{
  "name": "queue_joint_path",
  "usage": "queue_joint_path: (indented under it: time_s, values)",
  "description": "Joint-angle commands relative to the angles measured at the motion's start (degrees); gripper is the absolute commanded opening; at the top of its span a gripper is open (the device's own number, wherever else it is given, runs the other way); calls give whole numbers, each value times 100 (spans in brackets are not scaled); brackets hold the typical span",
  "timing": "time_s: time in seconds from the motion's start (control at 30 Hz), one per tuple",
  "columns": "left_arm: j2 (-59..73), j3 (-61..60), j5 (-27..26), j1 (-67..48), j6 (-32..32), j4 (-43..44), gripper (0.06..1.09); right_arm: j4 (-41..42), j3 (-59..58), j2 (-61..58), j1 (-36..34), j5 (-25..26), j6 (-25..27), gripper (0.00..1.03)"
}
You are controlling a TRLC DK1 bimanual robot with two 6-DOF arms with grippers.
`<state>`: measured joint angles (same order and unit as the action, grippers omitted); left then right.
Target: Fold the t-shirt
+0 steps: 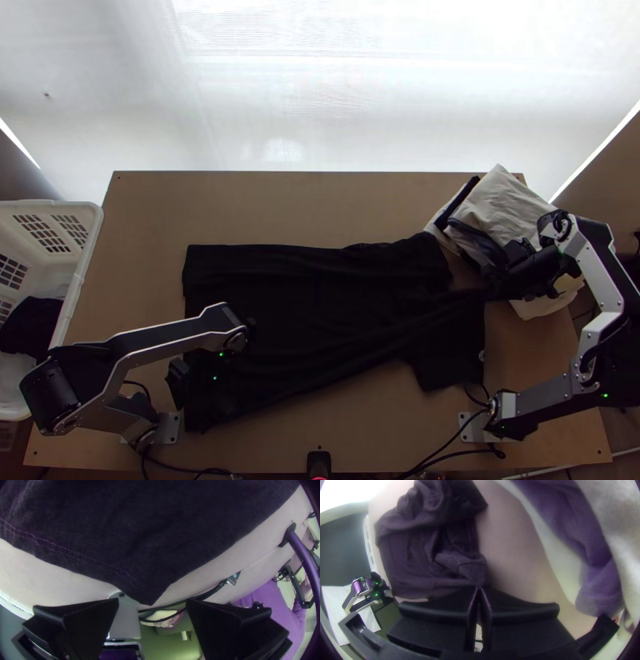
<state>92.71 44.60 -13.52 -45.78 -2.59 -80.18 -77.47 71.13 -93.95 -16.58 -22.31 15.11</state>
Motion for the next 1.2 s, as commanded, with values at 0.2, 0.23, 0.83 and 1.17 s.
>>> queue_joint_path:
  time_s: [0.2,0.23,0.83,1.17]
  values:
    - [-33,-162,-248,-212,39,249,103,-128,146,0,-65,7,62,3]
    - [-25,-162,-257,-230,39,266,103,-128,155,0,-65,7,62,3]
    - [-192,-347,-485,-115,-119,1224,36,-216,199,44,-65,7,71,3]
    - [99,-443,-503,69,-286,1593,9,-277,349,149,-144,16,62,3]
